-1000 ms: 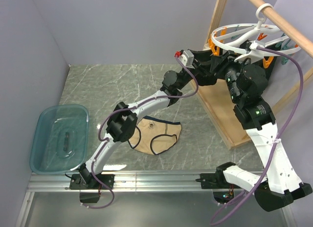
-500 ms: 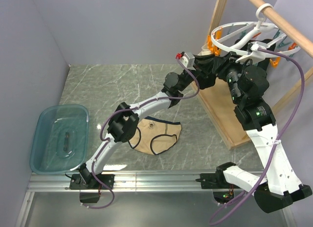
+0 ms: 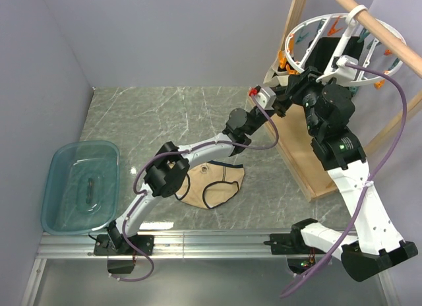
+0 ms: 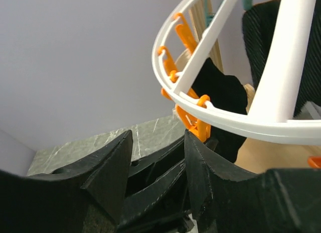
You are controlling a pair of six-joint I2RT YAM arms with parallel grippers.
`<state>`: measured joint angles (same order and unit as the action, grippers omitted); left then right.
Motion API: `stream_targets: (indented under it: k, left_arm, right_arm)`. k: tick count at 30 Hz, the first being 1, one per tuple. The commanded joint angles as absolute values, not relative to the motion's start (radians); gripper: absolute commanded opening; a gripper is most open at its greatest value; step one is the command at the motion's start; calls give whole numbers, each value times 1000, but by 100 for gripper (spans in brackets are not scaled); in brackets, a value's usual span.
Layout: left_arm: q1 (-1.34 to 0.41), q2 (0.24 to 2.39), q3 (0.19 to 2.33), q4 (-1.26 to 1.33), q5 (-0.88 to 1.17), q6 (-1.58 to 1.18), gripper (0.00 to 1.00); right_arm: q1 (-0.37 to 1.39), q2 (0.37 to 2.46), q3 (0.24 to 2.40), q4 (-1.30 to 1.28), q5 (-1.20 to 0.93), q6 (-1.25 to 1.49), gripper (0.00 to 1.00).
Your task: Clip the underwear to the hanger
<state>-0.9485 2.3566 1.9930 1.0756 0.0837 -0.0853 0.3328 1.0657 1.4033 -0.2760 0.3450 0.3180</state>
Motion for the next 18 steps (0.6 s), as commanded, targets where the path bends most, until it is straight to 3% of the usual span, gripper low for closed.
stream_targets:
  k: [1, 12, 18]
  left_arm:
    - [-966, 2270, 1982, 1134, 42, 43, 0]
    - [-988, 2266, 1970, 1155, 26, 144, 0]
    - [-1000, 2256, 1944, 1180, 28, 178, 0]
  right_arm:
    - [327, 1077, 1434, -235, 410, 351, 53]
    - [324, 1107, 1451, -242, 449, 394, 50]
    - [311, 1115, 1451, -239, 430, 396, 28]
